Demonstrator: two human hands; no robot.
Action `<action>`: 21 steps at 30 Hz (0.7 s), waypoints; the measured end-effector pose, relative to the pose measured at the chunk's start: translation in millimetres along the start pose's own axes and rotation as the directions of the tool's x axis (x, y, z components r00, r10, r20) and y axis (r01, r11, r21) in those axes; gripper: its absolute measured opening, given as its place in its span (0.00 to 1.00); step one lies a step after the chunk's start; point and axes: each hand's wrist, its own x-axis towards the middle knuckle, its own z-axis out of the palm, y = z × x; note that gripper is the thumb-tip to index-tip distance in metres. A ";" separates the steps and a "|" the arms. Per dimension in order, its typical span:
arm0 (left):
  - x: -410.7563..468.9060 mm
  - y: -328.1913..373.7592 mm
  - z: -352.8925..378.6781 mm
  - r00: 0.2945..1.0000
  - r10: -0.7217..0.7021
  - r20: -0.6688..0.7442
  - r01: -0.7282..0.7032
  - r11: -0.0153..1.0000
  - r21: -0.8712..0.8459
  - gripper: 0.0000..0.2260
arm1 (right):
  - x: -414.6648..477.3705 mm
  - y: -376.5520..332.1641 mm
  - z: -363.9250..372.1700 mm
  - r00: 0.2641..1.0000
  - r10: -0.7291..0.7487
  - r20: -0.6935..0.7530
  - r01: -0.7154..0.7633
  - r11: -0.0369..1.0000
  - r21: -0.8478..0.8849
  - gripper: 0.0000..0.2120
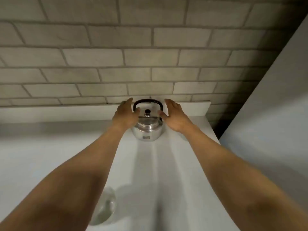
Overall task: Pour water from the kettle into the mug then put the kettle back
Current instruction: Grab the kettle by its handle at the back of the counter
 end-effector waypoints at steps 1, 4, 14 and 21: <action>5.3 -1.8 3.0 1.000 -0.011 0.005 0.011 1.000 -0.017 0.29 | 10.5 -0.7 2.4 1.000 -0.016 0.006 0.016 1.000 0.007 0.38; 12.4 -4.5 9.5 0.997 -0.021 0.068 0.025 0.998 -0.051 0.27 | 30.8 -6.9 5.6 0.996 -0.052 0.076 0.051 0.999 0.007 0.37; 16.5 -7.2 20.3 0.998 -0.007 -0.065 0.013 0.994 0.107 0.13 | 54.2 -12.0 25.7 0.969 -0.242 0.042 0.241 0.970 0.043 0.19; -22.6 6.8 7.3 0.998 0.039 -0.052 -0.035 0.997 0.071 0.11 | 21.9 -23.9 1.8 0.978 -0.210 -0.009 0.209 0.971 0.119 0.14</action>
